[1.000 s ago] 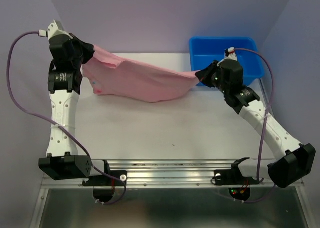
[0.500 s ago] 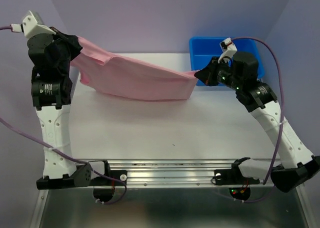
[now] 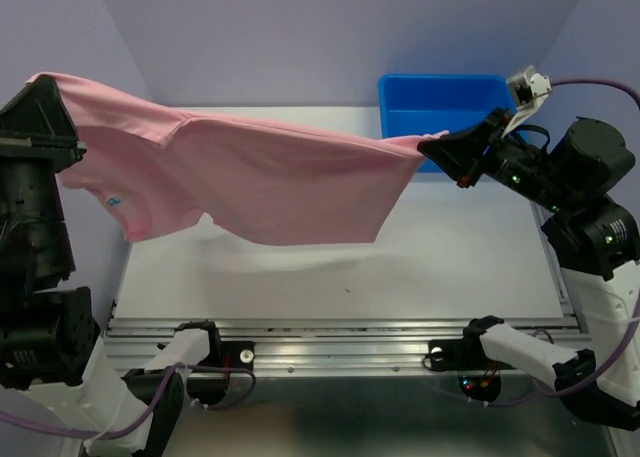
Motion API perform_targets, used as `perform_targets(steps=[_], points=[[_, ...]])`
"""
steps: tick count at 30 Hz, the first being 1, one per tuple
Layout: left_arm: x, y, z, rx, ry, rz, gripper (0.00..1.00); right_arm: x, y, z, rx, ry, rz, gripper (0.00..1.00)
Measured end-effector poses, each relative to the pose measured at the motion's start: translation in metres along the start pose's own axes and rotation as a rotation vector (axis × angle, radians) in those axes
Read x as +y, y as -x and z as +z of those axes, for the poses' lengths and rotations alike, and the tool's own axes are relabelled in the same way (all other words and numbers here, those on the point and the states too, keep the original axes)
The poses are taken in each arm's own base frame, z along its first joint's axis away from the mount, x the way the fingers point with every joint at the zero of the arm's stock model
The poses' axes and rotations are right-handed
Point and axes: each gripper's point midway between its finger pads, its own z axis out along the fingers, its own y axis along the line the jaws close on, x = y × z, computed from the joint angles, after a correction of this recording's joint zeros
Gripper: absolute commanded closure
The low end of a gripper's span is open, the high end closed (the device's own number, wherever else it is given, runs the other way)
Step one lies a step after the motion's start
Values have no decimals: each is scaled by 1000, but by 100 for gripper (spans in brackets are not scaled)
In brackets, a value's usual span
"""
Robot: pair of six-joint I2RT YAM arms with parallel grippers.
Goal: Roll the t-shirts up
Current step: Flatten out the T-shirt at the center of the board.
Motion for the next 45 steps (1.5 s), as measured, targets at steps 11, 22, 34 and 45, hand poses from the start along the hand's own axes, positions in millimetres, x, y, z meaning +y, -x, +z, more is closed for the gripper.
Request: perform_targets(steps=[11,22,34,45], points=[[-7,32,-34,-70,-21,16,100,50,33,-53,-113,116,-22,99],[86,-169,20,349,139,78,100,-26,-84,-19,136,-132,185,99],[212,-428,37,905,343,115,100,-168,-269,31,580,-615,280,99],[230,-533,84,1054,326,124,100,-242,-329,54,665,-842,216,99]])
